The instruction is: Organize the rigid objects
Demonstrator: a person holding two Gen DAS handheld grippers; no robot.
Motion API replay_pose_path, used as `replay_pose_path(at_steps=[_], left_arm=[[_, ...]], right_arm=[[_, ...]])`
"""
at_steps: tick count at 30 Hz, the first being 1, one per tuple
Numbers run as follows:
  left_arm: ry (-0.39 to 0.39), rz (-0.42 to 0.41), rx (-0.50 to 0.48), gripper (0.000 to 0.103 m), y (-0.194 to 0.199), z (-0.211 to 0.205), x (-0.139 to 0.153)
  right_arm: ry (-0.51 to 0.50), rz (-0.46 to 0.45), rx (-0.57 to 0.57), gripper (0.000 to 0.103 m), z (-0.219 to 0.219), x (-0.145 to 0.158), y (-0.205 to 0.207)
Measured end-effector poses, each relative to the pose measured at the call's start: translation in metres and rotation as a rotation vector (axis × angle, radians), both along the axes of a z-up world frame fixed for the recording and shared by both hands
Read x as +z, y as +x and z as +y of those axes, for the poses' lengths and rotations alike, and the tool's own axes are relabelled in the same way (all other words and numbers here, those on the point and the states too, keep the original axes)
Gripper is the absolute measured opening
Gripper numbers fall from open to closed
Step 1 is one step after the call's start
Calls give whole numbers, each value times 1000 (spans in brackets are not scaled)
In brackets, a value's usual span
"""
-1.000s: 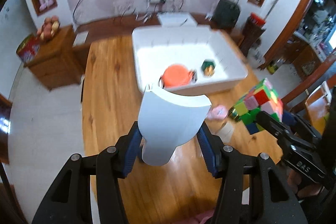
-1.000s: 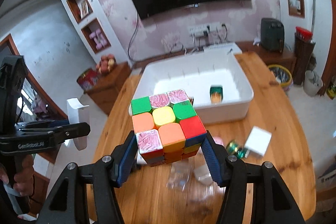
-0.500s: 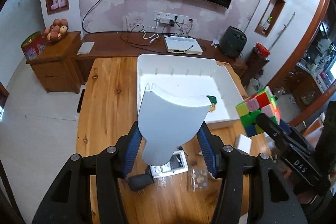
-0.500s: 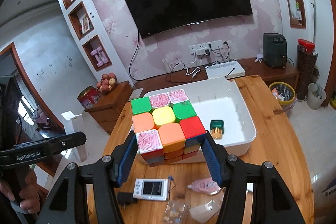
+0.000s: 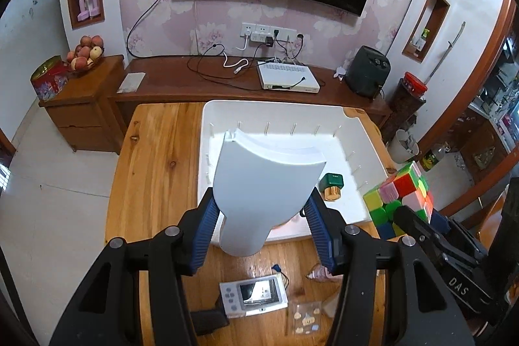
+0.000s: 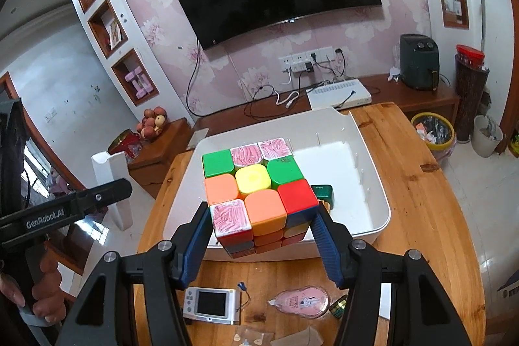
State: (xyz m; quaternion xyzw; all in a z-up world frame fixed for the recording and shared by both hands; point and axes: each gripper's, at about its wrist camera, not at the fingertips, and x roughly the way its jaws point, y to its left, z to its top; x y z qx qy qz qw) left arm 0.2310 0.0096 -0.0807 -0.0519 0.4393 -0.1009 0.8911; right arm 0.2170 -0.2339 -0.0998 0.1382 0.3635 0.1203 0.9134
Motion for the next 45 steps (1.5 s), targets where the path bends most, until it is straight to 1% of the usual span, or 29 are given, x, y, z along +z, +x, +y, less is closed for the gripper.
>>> replay_pose_path(at_steps=[5, 11, 16, 20, 25, 29, 36, 38, 44, 45], left_arm=[[12, 34, 6, 58, 20, -8, -14], [23, 83, 34, 58, 44, -11, -33], [27, 97, 33, 58, 63, -15, -41], [22, 107, 41, 58, 77, -17, -48], [30, 131, 48, 58, 88, -22, -58], [35, 150, 52, 58, 92, -25, -64], [43, 165, 57, 58, 95, -27, -65], [47, 170, 56, 58, 96, -28, -65], [49, 183, 60, 58, 96, -29, -61], [50, 182, 60, 61, 95, -30, -59]], right_arm=[[-5, 42, 3, 61, -6, -14, 15], [-15, 90, 24, 61, -4, -32, 35], [-12, 120, 46, 61, 2, -47, 50], [-30, 144, 76, 61, 9, -59, 62], [-34, 167, 102, 61, 13, -68, 71], [-40, 180, 110, 61, 14, -73, 75], [-40, 206, 107, 61, 11, -77, 79], [-32, 199, 104, 59, 10, -76, 79], [-20, 170, 105, 59, 9, -68, 75], [-19, 166, 105, 59, 9, -67, 74]])
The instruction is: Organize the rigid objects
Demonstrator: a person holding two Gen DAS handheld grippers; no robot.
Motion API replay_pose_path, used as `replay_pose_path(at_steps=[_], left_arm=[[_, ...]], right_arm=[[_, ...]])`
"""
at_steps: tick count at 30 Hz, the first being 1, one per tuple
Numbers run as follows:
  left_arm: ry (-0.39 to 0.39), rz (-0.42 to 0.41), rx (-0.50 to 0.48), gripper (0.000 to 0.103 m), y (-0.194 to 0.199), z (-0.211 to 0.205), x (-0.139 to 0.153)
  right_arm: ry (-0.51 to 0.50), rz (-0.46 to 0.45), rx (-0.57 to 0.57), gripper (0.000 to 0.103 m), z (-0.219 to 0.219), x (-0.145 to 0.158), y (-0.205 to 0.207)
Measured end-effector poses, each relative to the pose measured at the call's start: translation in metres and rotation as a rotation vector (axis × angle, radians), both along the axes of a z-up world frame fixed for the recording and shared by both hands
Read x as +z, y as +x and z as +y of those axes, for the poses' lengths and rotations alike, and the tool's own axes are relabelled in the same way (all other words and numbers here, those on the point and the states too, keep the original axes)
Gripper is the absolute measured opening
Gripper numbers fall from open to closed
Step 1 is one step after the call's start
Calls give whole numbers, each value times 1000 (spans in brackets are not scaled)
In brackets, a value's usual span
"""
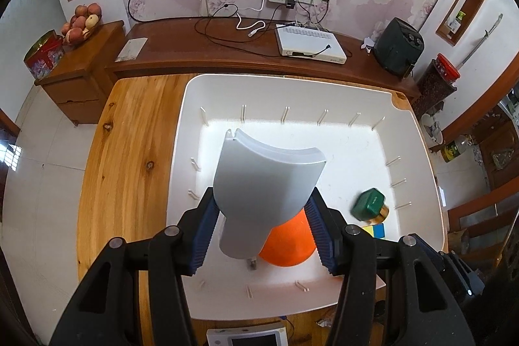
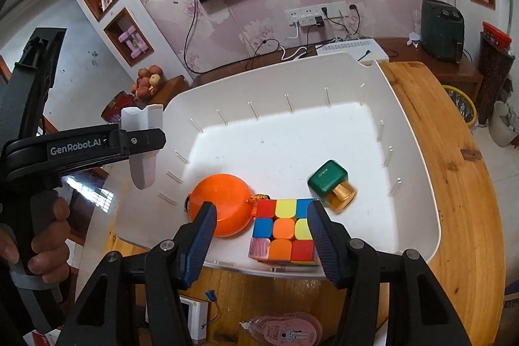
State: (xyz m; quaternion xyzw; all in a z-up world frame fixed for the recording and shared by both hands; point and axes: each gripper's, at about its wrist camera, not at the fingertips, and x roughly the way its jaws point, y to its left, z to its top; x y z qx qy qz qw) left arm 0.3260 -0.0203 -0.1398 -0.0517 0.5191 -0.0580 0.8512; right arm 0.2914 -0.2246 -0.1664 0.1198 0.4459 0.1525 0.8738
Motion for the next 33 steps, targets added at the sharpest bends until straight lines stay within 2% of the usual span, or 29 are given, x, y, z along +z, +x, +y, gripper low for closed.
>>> replay_pose_path(at_steps=[1, 3, 4, 19, 22, 27, 29, 33], left_arm=[[1, -6, -1, 65, -1, -1, 2], [3, -36, -1, 82, -3, -2, 9], [0, -49, -3, 83, -5, -2, 12], [-29, -156, 8, 84, -41, 12, 64], [-43, -181, 14, 84, -53, 17, 76], [-89, -226, 30, 84, -79, 27, 92], [-97, -242, 32, 84, -89, 31, 98], [-128, -266, 23, 84, -111, 38, 107]], right_arm=[[1, -5, 0, 59, 0, 2, -1], [1, -18, -1, 59, 0, 7, -4], [0, -27, -2, 59, 0, 10, -6], [10, -84, -40, 60, -7, 43, -45], [7, -105, -36, 65, -4, 54, -57], [-5, -131, -33, 68, 1, 68, -79], [-13, -146, -39, 74, 2, 74, -92], [-35, -180, -55, 75, 2, 86, -118]])
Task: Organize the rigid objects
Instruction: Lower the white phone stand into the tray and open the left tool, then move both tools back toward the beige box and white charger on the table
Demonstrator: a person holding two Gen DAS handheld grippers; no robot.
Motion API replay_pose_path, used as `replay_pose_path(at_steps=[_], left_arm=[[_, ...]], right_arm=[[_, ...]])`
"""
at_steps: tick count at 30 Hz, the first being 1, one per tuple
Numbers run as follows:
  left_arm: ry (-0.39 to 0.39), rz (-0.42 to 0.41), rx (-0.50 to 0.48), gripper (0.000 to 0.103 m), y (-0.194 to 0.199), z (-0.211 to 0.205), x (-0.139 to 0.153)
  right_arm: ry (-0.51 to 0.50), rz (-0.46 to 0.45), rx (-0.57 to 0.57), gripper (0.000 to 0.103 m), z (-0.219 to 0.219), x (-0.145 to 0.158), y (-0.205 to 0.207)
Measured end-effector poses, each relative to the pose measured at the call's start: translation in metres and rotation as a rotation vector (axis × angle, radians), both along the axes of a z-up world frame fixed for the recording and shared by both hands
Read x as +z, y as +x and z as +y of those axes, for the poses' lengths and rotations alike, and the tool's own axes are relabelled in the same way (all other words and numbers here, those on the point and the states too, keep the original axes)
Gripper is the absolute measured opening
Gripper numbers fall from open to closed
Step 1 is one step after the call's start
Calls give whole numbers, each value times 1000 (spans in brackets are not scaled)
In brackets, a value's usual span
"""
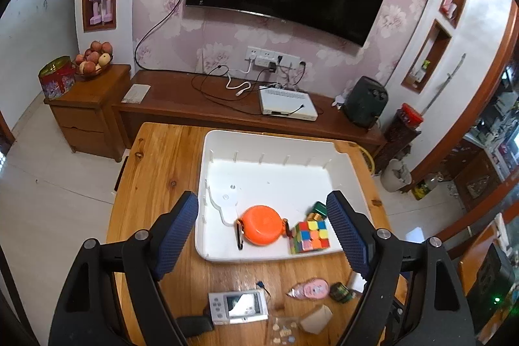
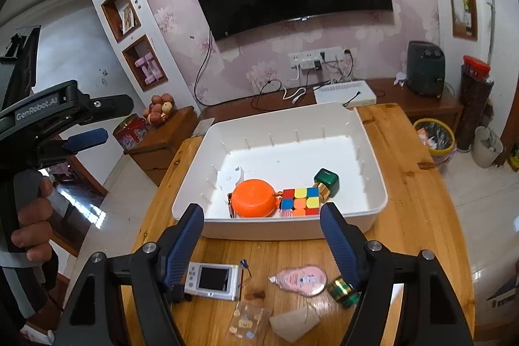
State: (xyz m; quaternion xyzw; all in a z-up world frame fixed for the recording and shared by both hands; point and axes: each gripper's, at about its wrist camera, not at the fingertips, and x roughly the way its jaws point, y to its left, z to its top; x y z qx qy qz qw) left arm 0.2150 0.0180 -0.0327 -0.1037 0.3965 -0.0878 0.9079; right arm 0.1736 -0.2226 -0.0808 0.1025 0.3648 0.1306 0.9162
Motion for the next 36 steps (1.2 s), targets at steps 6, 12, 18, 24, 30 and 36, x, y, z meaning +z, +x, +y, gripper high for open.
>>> replay_pose_path(at_steps=[6, 12, 18, 24, 30, 36], left_arm=[[-10, -15, -15, 84, -36, 5, 0], [-47, 21, -81, 84, -60, 0, -8], [-18, 10, -150, 84, -91, -11, -12], [-1, -7, -189, 84, -115, -10, -9], [19, 4, -148, 84, -118, -1, -14], [18, 87, -119, 84, -116, -2, -33]], right_arm=[[-30, -54, -58, 81, -3, 9, -44], [-20, -33, -138, 81, -8, 0, -83], [5, 35, -161, 81, -2, -11, -112], [-14, 30, -150, 81, 5, -3, -117], [-28, 86, -81, 81, 16, -12, -114], [-52, 164, 8, 81, 22, -28, -113]])
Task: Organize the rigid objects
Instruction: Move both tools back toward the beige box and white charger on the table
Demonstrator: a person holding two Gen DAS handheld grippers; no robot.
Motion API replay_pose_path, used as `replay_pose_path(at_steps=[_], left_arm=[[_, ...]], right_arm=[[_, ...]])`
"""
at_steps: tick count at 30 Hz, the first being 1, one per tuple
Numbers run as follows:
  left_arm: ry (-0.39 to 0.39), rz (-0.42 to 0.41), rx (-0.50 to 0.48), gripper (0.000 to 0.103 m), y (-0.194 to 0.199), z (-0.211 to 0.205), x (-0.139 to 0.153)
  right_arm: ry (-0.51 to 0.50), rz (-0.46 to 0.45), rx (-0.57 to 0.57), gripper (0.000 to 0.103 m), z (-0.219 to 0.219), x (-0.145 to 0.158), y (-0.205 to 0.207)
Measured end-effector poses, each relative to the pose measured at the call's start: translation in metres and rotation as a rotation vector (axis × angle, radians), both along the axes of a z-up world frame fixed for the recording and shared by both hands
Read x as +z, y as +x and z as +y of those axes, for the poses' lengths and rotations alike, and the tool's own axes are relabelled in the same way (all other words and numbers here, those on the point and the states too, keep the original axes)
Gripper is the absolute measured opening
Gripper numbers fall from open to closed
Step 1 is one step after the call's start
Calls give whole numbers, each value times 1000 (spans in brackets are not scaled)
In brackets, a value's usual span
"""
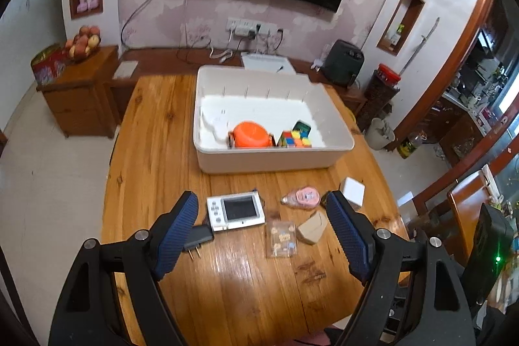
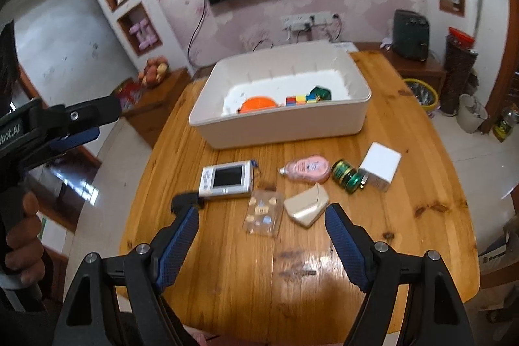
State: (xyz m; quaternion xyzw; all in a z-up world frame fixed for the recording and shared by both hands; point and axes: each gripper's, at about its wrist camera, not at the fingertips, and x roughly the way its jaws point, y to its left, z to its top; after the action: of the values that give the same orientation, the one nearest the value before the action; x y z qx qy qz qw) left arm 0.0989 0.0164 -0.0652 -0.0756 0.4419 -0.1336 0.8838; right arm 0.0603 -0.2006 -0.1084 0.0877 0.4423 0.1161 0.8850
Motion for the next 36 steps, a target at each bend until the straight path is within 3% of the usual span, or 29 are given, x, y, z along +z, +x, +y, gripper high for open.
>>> replay_pose_path(at_steps=[18, 28, 30, 36], left_arm=[[35, 121, -7, 84, 2, -73, -8], [-13, 226, 119, 84, 6, -96, -21], [-27, 261, 156, 91, 6, -98, -27], [-57, 344, 242, 91, 0, -107, -46]], right_arm=[[-28, 43, 61, 81, -66, -1, 26], [-66, 36, 152, 81, -100, 0, 51], [-75, 39, 169, 81, -105, -2, 56], [-116, 34, 208, 81, -120, -10, 66]])
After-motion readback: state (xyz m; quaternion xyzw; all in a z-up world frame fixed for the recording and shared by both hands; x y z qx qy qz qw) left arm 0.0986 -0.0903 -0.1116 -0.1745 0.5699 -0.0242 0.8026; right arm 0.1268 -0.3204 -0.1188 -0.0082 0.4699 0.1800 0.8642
